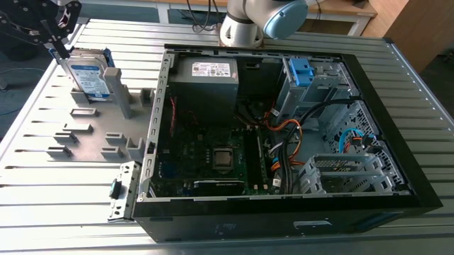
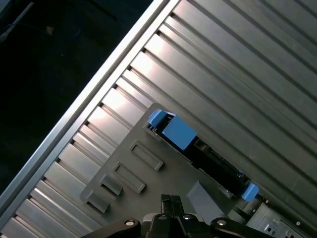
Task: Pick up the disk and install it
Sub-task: 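Pick up the disk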
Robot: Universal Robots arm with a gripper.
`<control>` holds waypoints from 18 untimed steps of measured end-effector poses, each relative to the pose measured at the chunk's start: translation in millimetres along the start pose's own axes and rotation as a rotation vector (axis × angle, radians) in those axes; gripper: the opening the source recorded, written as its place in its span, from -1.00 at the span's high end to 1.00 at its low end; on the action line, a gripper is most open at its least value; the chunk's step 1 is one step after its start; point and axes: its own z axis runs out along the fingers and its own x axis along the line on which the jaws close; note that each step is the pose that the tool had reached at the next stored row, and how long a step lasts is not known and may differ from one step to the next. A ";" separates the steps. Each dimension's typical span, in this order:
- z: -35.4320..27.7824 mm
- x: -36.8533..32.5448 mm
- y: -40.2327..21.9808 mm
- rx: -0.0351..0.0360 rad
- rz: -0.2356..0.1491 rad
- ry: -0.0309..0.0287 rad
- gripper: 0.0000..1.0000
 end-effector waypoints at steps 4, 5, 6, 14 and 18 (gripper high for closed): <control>0.0 0.0 0.0 -0.0006 -0.020 0.0000 0.79; 0.0 0.0 0.0 -0.0007 -0.025 0.0000 0.79; 0.0 0.0 0.0 -0.0009 -0.030 0.0000 0.79; 0.0 0.0 0.0 -0.0020 -0.067 0.0000 0.79; 0.0 0.0 0.0 -0.0025 -0.086 0.0001 0.79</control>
